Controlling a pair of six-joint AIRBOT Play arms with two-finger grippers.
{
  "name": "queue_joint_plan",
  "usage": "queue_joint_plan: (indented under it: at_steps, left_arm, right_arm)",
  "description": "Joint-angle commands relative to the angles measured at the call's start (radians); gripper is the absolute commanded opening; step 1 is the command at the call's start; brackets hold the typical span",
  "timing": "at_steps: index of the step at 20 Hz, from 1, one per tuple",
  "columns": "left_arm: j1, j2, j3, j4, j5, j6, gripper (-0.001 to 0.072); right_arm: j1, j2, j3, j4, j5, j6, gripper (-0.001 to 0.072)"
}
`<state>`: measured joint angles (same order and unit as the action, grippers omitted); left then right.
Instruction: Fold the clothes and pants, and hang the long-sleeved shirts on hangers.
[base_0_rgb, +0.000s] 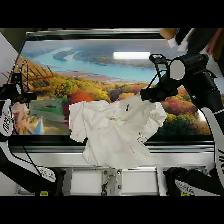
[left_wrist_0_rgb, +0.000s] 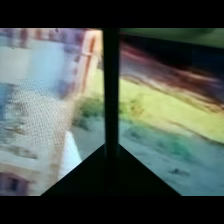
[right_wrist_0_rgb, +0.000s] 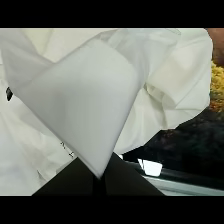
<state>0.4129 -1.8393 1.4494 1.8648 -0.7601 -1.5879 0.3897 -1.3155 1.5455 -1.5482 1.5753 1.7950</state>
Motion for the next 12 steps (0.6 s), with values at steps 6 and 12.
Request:
queue_joint_plan:
  at_steps: [6, 12]
  left_arm:
    - [-0.01, 0.195, 0.0, -0.002, -0.02, 0.021, 0.0012]
    - [-0.111, 0.298, 0.0, -0.006, -0.049, 0.086, 0.0012]
  right_arm:
    - [0.0, 0.0, 0.0, 0.0, 0.0, 0.0, 0.0016]
    - [0.0, 0.0, 0.0, 0.0, 0.0, 0.0, 0.0016]
